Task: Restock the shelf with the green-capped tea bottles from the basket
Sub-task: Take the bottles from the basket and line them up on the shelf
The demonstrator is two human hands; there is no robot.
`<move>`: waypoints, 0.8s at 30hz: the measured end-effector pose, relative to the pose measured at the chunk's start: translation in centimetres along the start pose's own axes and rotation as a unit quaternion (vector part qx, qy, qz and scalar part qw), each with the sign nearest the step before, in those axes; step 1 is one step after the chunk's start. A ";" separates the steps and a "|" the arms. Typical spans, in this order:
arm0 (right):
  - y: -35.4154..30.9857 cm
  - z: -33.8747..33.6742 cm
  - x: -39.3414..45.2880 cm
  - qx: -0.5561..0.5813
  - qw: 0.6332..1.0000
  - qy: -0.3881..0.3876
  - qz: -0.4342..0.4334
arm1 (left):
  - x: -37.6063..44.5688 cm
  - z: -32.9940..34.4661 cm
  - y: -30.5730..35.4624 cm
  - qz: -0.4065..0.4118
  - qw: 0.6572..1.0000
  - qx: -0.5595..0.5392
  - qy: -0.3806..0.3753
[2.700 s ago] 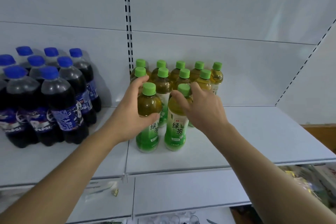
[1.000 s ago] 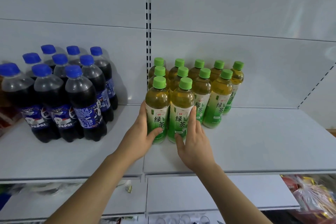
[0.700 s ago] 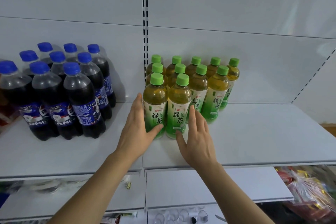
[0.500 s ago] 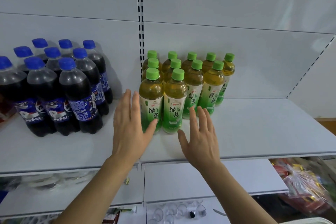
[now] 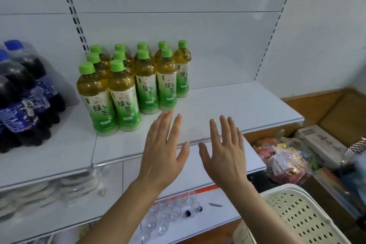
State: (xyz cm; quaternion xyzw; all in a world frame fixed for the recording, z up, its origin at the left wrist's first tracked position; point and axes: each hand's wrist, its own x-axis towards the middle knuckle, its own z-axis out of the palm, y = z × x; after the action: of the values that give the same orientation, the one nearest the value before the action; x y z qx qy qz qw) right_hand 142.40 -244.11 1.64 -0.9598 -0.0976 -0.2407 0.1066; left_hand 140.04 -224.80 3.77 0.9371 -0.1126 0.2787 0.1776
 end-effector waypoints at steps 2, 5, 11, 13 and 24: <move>3.3 -0.9 -1.9 -0.020 0.999 -0.003 0.032 | -0.1 2.6 3.1 0.010 0.999 -0.023 -0.041; 8.3 -2.0 -5.1 -0.054 0.994 -0.015 0.091 | -0.3 6.6 7.4 0.046 0.992 -0.044 -0.106; 16.5 -3.0 -11.8 -0.100 0.971 -0.043 0.213 | -0.7 13.7 15.1 0.150 0.971 -0.069 -0.176; 18.6 -2.4 -14.0 -0.109 0.960 -0.053 0.250 | -0.9 16.0 17.0 0.170 0.957 -0.088 -0.220; 24.4 2.7 -26.4 -0.132 0.868 -0.185 0.442 | -5.8 28.3 22.9 0.290 0.852 -0.126 -0.417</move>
State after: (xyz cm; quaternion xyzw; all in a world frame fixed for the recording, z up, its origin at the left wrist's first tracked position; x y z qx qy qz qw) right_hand 126.61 -270.38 -17.25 -0.9345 0.3519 0.0025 0.0538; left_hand 141.77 -256.23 -15.40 0.8598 -0.4766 -0.1155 0.1421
